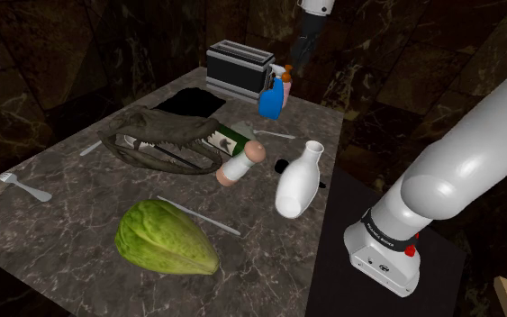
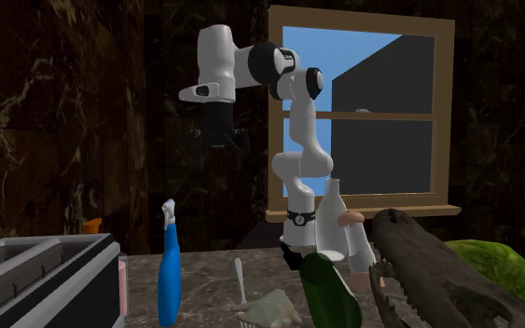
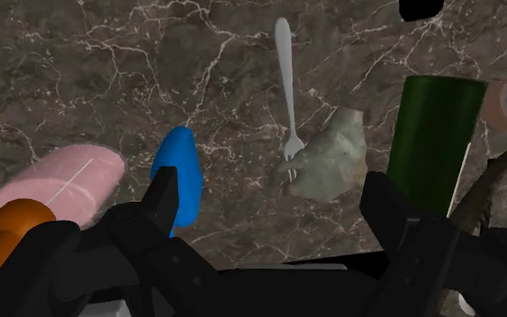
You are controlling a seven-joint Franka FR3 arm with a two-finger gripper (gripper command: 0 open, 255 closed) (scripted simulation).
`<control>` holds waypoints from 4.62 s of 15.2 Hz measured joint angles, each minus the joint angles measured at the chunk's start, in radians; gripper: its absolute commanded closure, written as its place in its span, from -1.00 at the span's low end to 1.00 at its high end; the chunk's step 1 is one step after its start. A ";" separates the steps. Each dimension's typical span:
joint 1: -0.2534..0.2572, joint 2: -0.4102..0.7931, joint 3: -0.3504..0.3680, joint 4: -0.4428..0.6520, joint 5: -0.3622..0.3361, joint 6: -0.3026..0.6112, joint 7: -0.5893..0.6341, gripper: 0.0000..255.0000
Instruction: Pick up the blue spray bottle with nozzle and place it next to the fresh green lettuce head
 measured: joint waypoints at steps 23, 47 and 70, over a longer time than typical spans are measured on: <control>-0.060 0.449 -0.021 0.349 0.114 0.093 -0.160 -1.00; -0.063 0.426 -0.026 0.465 0.105 -0.045 -0.154 1.00; -0.091 0.475 -0.030 0.851 0.117 -0.382 -0.151 1.00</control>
